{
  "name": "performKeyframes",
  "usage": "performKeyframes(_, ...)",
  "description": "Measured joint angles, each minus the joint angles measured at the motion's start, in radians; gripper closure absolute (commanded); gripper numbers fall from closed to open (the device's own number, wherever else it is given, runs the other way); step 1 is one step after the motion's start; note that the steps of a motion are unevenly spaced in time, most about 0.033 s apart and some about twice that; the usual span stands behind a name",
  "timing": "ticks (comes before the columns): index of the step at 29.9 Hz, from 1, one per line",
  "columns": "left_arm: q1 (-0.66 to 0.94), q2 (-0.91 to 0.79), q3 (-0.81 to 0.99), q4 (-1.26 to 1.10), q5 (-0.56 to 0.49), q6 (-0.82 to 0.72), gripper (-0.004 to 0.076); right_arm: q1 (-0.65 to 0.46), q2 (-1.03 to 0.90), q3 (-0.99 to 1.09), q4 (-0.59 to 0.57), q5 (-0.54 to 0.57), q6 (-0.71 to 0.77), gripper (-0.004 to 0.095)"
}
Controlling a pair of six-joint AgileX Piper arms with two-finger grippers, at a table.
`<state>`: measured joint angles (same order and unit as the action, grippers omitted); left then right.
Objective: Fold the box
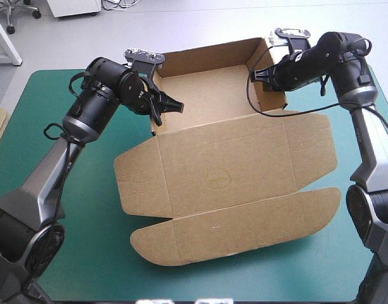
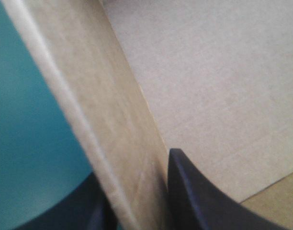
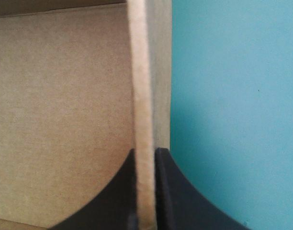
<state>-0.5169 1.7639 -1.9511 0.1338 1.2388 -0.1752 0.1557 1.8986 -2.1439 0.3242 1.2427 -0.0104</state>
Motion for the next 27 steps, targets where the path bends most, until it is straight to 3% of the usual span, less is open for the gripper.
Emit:
performKeyframes(2, -0.01, 0.001, 0.0, 0.04, -0.002, -0.014, 0.0731, 0.026, 0.001, 0.0, -0.041, 0.0, 0.026, 0.0904)
performKeyframes(11, -0.006, 0.002, 0.0, 0.16, 0.022, -0.031, 0.0734, 0.159, 0.016, 0.0, -0.181, 0.0, 0.145, 0.0904)
performKeyframes(27, 0.045, 0.133, -0.008, 0.066, 0.006, 0.007, 0.0734, 0.165, 0.073, 0.007, -0.246, 0.0, 0.16, 0.0905)
